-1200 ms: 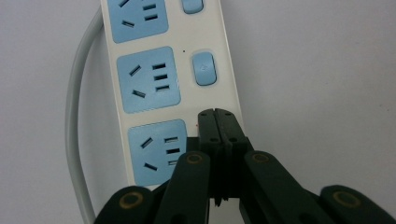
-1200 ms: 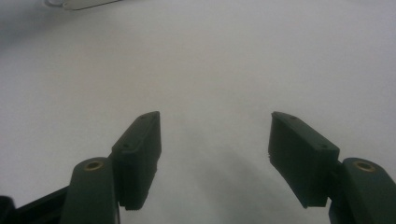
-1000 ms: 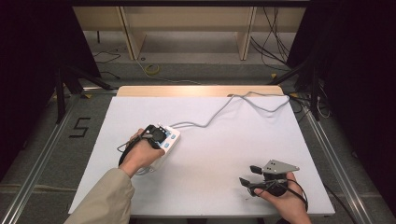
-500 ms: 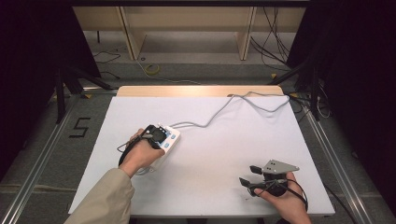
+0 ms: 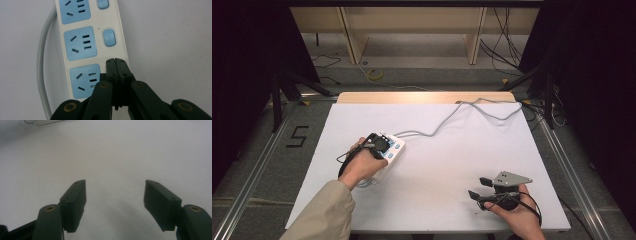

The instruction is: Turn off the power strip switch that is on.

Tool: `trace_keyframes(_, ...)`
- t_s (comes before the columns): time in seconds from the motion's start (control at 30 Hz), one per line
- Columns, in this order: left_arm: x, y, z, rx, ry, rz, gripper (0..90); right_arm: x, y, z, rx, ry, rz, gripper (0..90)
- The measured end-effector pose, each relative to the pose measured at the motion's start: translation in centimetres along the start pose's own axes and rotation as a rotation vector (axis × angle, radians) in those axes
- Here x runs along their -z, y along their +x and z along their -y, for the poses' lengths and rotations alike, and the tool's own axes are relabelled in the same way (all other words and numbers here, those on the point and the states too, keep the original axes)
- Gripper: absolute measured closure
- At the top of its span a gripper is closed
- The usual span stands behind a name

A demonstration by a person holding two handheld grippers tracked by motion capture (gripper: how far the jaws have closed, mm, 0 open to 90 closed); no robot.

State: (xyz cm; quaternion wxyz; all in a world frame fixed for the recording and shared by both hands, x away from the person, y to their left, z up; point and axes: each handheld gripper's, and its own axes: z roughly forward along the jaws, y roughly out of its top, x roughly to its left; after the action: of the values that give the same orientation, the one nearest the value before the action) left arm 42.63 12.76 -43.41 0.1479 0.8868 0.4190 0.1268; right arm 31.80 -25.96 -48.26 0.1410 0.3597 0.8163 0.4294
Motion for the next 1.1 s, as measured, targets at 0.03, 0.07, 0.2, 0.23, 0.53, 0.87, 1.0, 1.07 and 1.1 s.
trace_keyframes(0.03, 0.00, -0.01, 0.00, 0.000, 0.000, 0.000, 89.9, 0.00, 0.01, 0.00, 0.000, 0.000, 0.000, 35.5)
trace_keyframes(0.07, 0.00, -0.02, 0.00, 0.000, -0.001, -0.001, 89.9, -0.01, 0.00, 0.00, 0.002, 0.000, 0.000, 35.5)
trace_keyframes(0.2, 0.02, 0.07, 0.10, 0.007, -0.012, 0.004, 89.8, 0.02, -0.01, 0.00, 0.001, 0.000, 0.000, 35.5)
trace_keyframes(0.23, 0.02, 0.14, 0.14, 0.009, -0.017, 0.005, 89.8, 0.02, -0.01, 0.01, 0.001, 0.000, 0.000, 35.5)
trace_keyframes(0.53, 0.06, 0.22, 0.46, 0.010, -0.036, 0.013, 89.8, 0.02, -0.01, 0.00, -0.001, -0.002, 0.001, 35.5)
trace_keyframes(0.87, 0.51, 0.24, 0.58, 0.016, -0.087, 0.008, 89.8, 0.06, -0.04, -0.02, -0.002, -0.005, 0.002, 35.5)
trace_keyframes(1.0, 0.66, 0.21, 0.62, 0.018, -0.103, 0.006, 89.8, 0.05, -0.04, -0.02, -0.001, -0.004, 0.002, 35.5)
trace_keyframes(1.07, 0.76, 0.20, 0.64, 0.019, -0.108, 0.006, 89.7, 0.05, -0.04, -0.02, -0.002, -0.005, 0.002, 35.5)
trace_keyframes(1.1, 0.82, 0.22, 0.64, 0.016, -0.112, 0.004, 89.7, 0.05, -0.04, -0.02, -0.003, -0.005, 0.002, 35.5)
